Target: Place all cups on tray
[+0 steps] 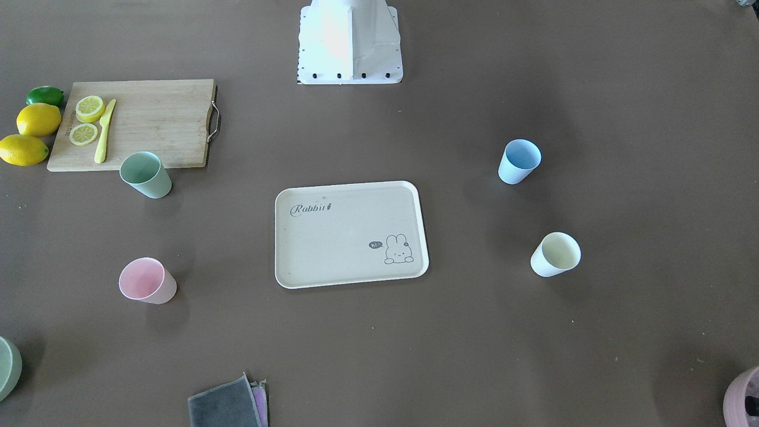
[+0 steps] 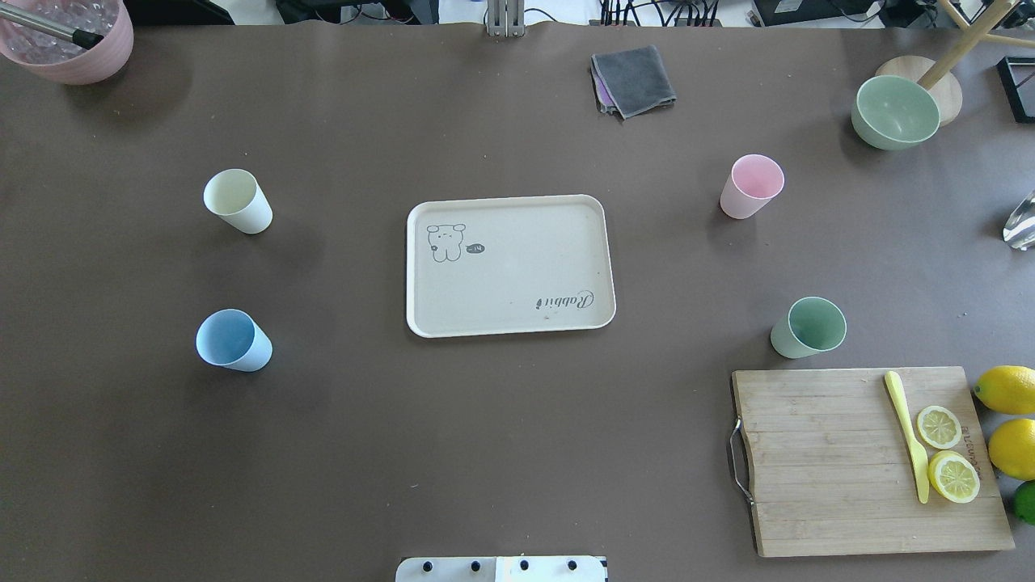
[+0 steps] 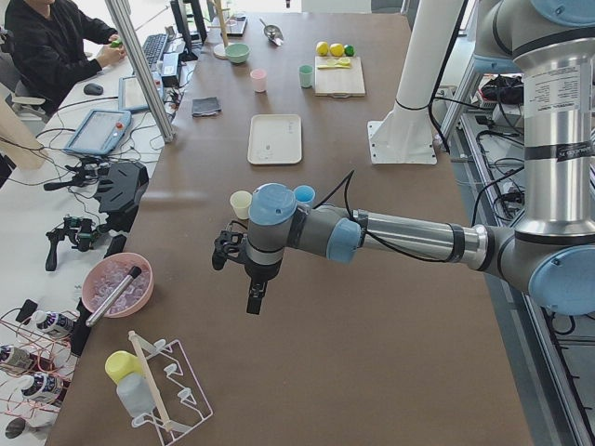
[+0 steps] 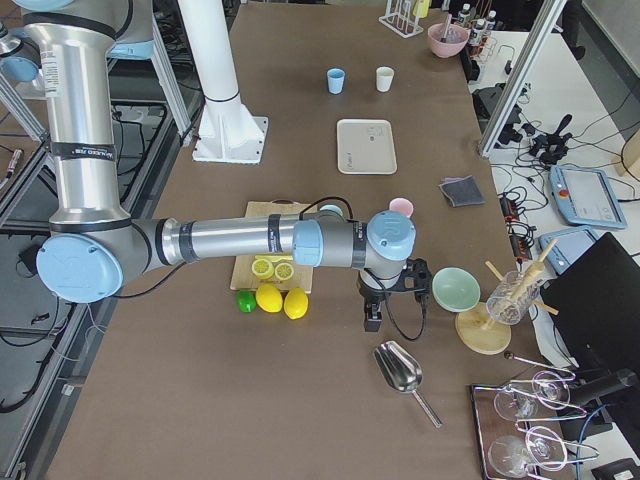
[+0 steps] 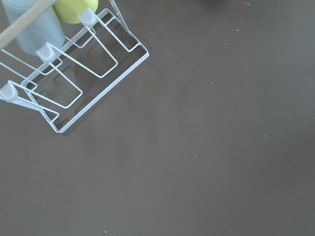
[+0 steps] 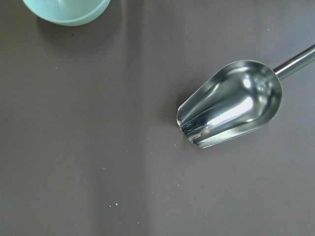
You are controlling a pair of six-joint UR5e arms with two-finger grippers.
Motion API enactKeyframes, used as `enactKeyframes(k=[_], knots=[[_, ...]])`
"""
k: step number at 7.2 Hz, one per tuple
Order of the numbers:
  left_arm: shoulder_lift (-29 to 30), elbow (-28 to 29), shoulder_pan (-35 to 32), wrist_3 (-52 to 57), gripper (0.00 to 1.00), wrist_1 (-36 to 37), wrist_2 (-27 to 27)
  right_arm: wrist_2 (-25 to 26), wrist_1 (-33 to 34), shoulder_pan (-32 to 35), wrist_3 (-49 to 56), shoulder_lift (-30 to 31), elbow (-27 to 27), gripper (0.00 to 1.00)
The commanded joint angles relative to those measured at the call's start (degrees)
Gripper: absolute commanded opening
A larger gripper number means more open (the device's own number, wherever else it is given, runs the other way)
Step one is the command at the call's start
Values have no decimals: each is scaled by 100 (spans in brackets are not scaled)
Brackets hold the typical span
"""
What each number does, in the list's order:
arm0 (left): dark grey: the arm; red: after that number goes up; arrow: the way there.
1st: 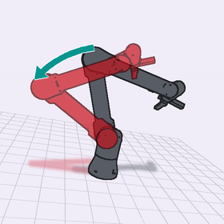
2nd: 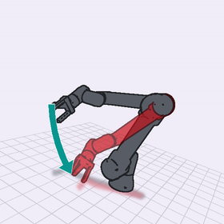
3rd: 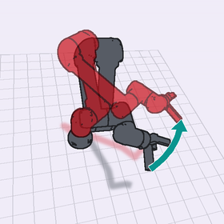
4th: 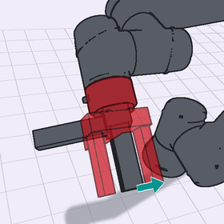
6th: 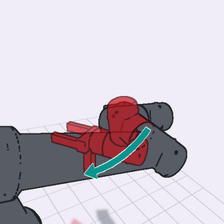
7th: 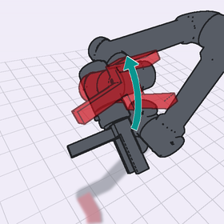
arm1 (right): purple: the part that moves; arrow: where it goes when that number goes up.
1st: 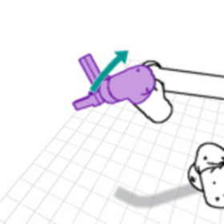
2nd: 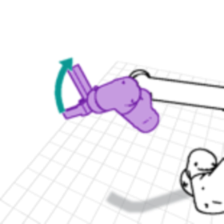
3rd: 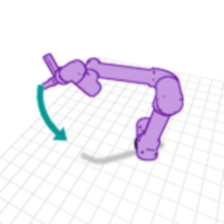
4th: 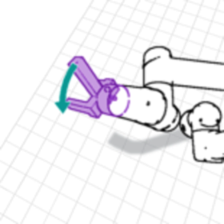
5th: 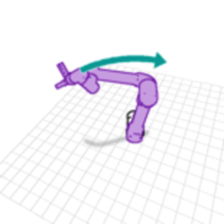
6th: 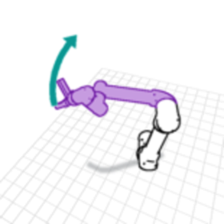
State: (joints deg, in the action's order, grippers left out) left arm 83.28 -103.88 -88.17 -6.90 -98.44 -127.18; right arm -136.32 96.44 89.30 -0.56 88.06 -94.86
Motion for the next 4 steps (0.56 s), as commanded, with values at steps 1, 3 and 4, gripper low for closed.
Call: enactKeyframes(k=[1,3,4], knots=[[4,-9,2,-4,97,0,0,9,-11,0,29,36,-40,100],[4,-1,2,-4,97,-9,-9,9,-2,0,-6,45,-50,100],[4,8,2,-4,98,-9,-9,9,-2,0,-6,45,-50,100]])
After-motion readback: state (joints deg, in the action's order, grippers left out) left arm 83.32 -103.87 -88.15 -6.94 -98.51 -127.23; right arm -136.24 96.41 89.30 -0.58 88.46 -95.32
